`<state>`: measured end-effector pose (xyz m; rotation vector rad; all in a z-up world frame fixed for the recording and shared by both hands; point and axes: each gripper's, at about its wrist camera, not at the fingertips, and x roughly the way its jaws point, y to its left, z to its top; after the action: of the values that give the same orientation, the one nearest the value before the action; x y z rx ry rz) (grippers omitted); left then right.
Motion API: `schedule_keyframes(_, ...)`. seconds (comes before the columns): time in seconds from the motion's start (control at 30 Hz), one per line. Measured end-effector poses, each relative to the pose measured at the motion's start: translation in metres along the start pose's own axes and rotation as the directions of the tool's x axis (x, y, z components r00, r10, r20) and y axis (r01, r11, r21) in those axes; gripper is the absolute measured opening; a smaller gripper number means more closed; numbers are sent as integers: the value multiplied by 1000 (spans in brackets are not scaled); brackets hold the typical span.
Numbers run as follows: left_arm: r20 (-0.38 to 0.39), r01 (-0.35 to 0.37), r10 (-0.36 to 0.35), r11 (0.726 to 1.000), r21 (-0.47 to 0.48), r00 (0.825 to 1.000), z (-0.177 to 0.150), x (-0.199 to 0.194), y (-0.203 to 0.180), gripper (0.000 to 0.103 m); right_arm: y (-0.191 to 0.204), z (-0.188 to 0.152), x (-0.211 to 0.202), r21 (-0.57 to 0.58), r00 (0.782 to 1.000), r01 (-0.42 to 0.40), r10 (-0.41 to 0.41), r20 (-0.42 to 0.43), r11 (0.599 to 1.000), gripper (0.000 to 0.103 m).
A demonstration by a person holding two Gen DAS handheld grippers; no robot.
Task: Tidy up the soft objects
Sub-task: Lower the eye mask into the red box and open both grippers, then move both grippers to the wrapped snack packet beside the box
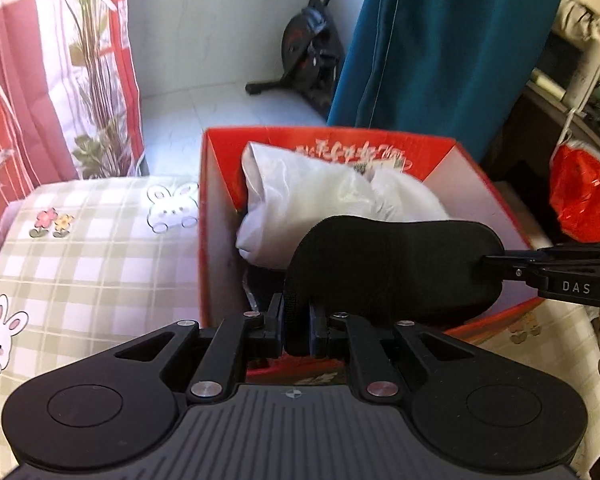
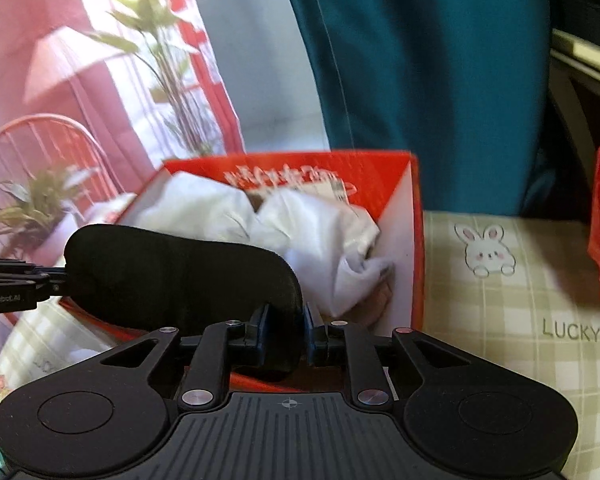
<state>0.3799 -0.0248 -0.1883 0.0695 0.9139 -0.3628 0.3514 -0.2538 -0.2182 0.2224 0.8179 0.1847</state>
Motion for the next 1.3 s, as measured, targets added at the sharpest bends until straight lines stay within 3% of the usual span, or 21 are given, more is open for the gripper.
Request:
schedule_keyframes(0.2,-41,-58,58,998,1,997,6,28,-1,13,5,6,30,-29,996,65,-67,-59,997,16)
schedule_keyframes(0.4,-47,-66,66,998,3,997,6,35,1,16,-1,6,48,-22,991,112,-113,-75,993,17)
schedule_keyframes(0.5,-31,-64,64,998,3,997,6,27,2,28,2,4,46,-38,991,118,-120,-57,992,20)
schedule_keyframes(0.57,-14,-41,40,999,-17,999,6,18,4,46,5,4,39,-56,991,130,-131,-25,990,25)
schedule_keyframes(0.67,32,-43,43,999,-8,999,6,1,1,57,9,4,26,-83,989,146,-145,23,986,31)
schedule_keyframes(0.83,104,-43,41,999,17,994,-4,-33,-6,58,16,1,-4,-115,987,137,-125,105,984,43)
schedule_keyframes(0.97,133,-21,16,999,31,991,-25,-57,-15,58,29,-10,-32,-171,984,109,-82,161,979,44)
schedule_keyframes(1.3,103,35,-39,999,39,994,-102,-76,-36,57,54,-66,-73,-238,982,24,22,188,971,45)
